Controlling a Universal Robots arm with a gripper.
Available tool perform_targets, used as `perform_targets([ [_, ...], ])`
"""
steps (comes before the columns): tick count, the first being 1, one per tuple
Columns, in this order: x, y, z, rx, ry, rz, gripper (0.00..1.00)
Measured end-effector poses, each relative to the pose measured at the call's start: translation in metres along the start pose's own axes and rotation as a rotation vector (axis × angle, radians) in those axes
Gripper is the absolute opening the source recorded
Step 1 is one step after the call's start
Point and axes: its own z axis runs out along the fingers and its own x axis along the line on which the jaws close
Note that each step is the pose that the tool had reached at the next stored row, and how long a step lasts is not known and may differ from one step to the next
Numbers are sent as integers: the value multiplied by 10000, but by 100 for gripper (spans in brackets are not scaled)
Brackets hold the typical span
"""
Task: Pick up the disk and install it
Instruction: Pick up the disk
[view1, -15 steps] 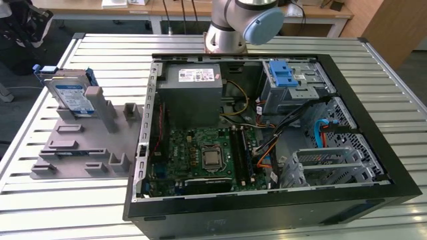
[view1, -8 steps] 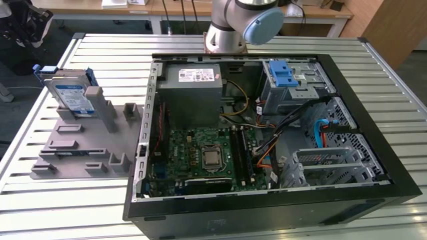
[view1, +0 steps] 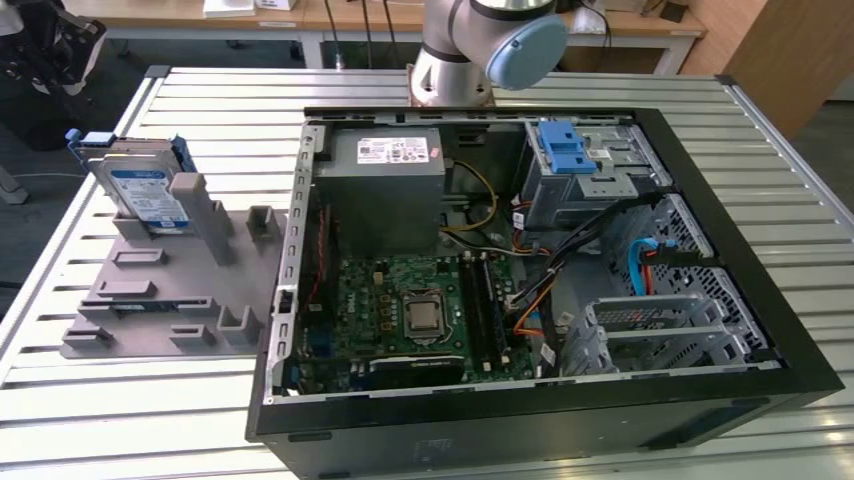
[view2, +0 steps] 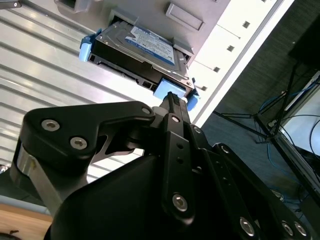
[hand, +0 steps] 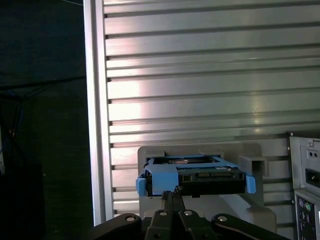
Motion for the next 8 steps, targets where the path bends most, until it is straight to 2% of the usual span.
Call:
perform_targets([
  [3, 0, 0, 1, 3, 8, -224, 11],
  [8, 0, 0, 2, 16, 39, -1016, 11],
])
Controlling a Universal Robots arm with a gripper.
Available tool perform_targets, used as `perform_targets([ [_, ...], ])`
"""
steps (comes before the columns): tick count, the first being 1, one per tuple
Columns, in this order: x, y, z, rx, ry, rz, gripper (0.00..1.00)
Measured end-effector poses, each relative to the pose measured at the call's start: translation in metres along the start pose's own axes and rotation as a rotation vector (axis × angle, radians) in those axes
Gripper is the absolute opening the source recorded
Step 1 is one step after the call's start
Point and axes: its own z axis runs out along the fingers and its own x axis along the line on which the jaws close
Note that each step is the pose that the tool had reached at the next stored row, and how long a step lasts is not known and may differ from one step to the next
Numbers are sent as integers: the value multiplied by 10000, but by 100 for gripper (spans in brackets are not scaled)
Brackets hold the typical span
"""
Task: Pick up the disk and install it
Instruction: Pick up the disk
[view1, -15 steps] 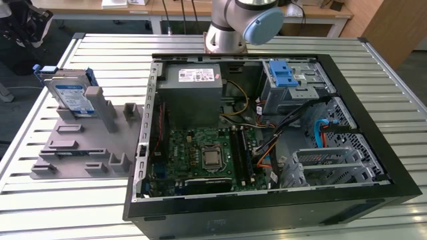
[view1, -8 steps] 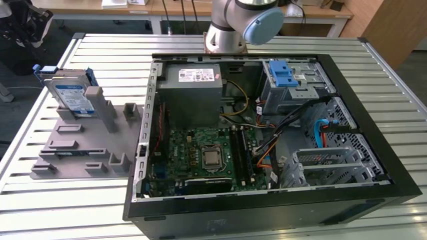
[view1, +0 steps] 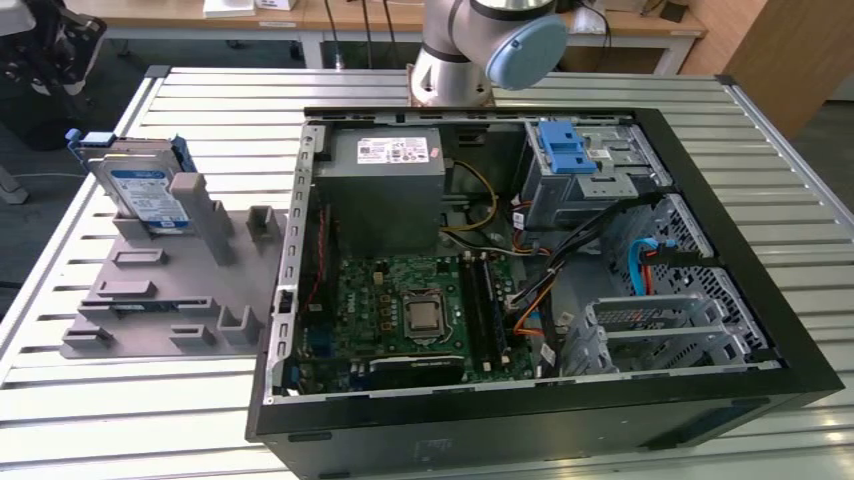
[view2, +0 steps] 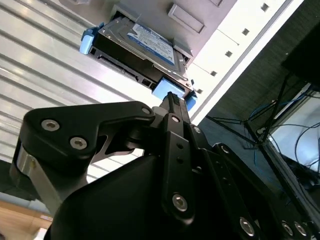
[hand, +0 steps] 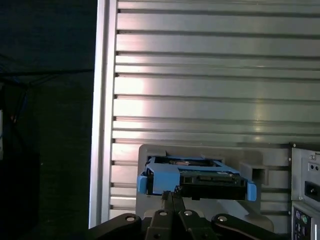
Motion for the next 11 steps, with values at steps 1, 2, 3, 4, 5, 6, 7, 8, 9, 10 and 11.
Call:
perform_targets([
  [1, 0, 0, 1, 2, 6, -170, 11],
  [2, 0, 0, 1, 5, 14, -350, 11],
  [3, 0, 0, 2, 8, 20, -518, 11],
  [4, 0, 0, 2, 11, 27, -686, 11],
  [5, 0, 0, 3, 14, 33, -858, 11],
  [6, 0, 0, 3, 16, 40, -1036, 11],
  [7, 0, 0, 4, 19, 46, -1206, 11],
  [8, 0, 0, 5, 22, 54, -1372, 11],
  [9, 0, 0, 6, 25, 59, -1536, 11],
  [10, 0, -1, 6, 27, 65, -1691, 11],
  [11, 0, -1, 7, 30, 69, -1840, 11],
])
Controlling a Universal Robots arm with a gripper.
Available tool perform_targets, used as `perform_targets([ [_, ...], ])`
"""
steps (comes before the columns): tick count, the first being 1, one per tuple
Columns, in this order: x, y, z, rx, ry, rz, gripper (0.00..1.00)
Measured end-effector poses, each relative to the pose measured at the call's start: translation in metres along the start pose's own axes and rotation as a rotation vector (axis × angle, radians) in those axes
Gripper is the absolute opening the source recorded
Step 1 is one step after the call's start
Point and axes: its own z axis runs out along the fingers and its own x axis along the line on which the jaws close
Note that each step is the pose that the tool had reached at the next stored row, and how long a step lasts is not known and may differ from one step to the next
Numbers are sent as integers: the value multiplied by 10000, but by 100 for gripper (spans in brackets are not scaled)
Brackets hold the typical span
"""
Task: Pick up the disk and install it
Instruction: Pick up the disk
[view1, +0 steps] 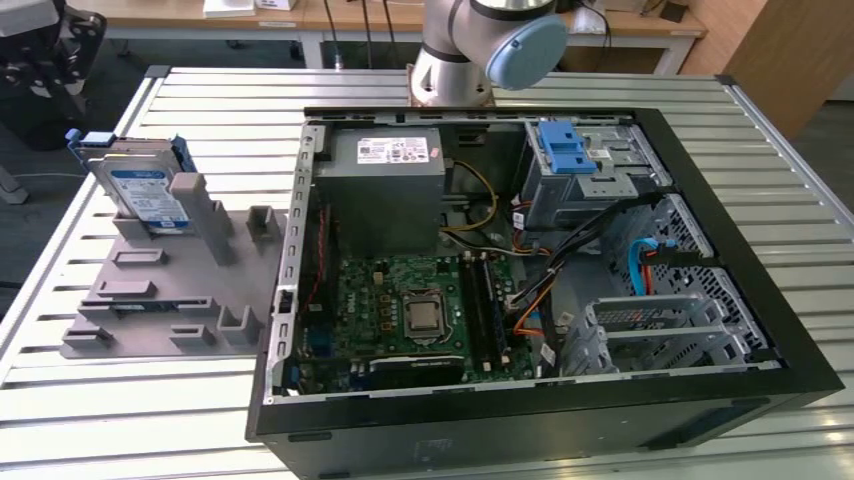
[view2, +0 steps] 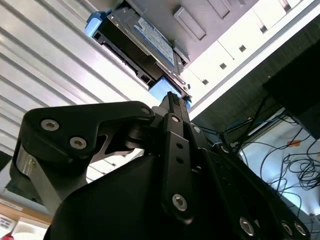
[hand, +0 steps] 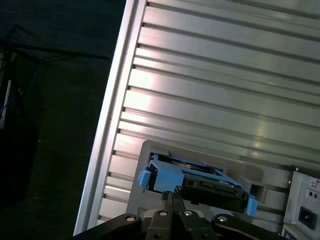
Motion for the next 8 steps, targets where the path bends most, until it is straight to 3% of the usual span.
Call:
perform_targets([
  [8, 0, 0, 6, 29, -15, -1091, 11],
])
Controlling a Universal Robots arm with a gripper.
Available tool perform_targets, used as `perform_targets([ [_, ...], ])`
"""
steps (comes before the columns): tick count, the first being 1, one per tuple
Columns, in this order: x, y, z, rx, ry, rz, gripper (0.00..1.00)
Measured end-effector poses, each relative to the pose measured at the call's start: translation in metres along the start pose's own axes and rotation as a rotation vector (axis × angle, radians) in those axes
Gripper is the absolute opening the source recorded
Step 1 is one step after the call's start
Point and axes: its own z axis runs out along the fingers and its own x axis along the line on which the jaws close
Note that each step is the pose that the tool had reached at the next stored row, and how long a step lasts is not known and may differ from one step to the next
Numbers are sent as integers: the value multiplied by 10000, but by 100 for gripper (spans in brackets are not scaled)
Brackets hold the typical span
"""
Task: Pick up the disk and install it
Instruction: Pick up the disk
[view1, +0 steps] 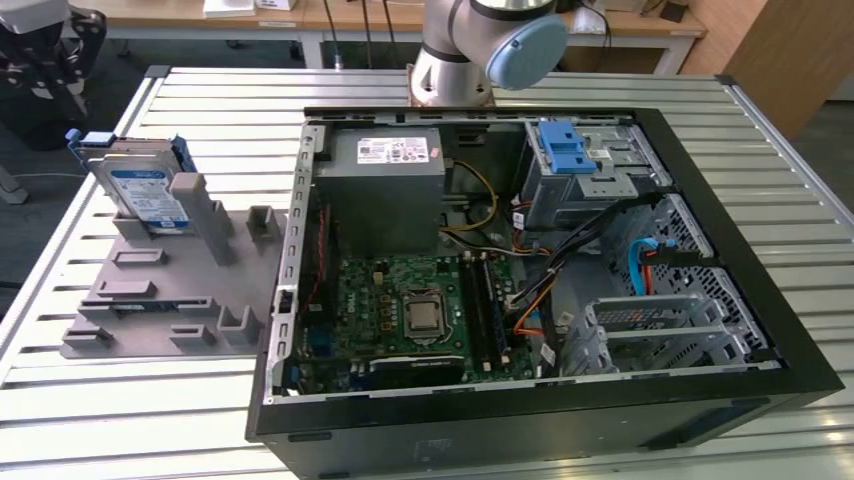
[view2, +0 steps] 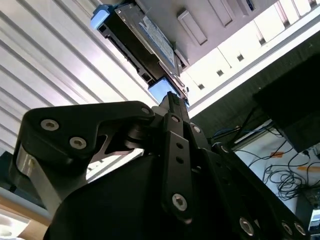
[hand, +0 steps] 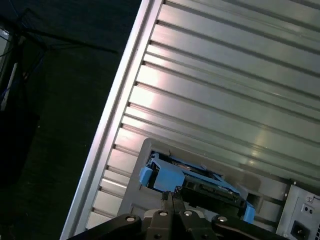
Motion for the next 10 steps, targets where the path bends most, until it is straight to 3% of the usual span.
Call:
perform_targets([
  [4, 0, 0, 1, 10, 5, -498, 11],
  [10, 0, 0, 2, 10, 5, -542, 11],
])
